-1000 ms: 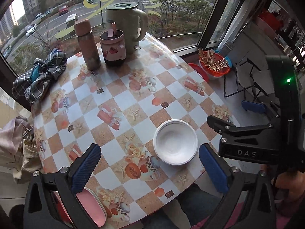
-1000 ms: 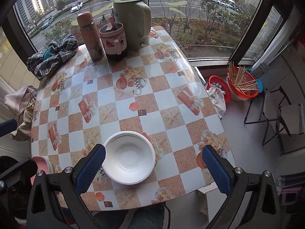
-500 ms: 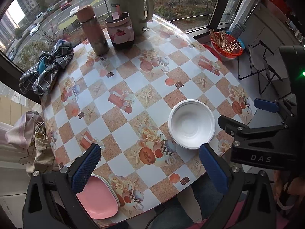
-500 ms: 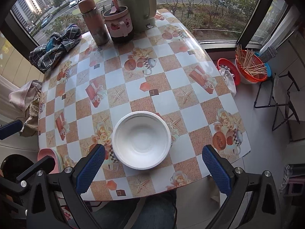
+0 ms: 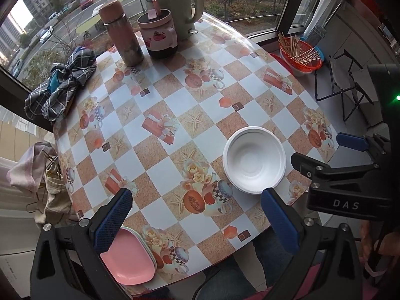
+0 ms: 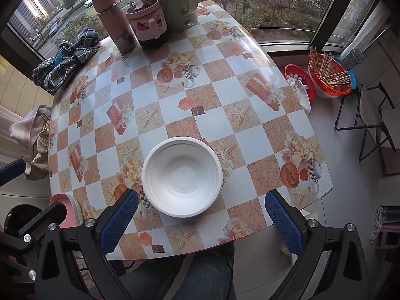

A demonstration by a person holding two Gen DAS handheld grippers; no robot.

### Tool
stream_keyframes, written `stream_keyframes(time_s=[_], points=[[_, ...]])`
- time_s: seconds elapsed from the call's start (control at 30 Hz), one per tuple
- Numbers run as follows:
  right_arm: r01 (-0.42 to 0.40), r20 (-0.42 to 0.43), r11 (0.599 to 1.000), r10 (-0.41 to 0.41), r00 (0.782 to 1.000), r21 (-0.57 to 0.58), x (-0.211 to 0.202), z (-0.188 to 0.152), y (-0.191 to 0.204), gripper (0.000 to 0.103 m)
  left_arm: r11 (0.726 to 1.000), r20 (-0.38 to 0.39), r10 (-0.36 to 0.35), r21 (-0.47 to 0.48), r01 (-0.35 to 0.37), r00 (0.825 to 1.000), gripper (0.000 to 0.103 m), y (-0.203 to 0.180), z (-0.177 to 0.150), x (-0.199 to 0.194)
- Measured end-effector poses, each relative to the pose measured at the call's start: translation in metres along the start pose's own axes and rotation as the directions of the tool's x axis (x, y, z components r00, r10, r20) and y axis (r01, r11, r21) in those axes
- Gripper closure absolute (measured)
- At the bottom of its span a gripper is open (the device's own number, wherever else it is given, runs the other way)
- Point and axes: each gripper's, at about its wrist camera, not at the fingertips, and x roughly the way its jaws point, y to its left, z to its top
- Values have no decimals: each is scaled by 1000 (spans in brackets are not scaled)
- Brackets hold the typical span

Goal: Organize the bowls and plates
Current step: 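Move both grippers to the rim of the stacked white bowls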

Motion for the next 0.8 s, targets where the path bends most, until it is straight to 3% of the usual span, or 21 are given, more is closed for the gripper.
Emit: stream_keyframes(time_s=[0.5,0.8], points=[[7,-122,998,1,993,64,38,-10,-22,1,999,-100,-2,-54,-3,995,0,7,-4,47],[28,-188,999,-22,982,31,62,-11,-32,1,995,-164,1,-100,-17,986,0,0,-2,81]])
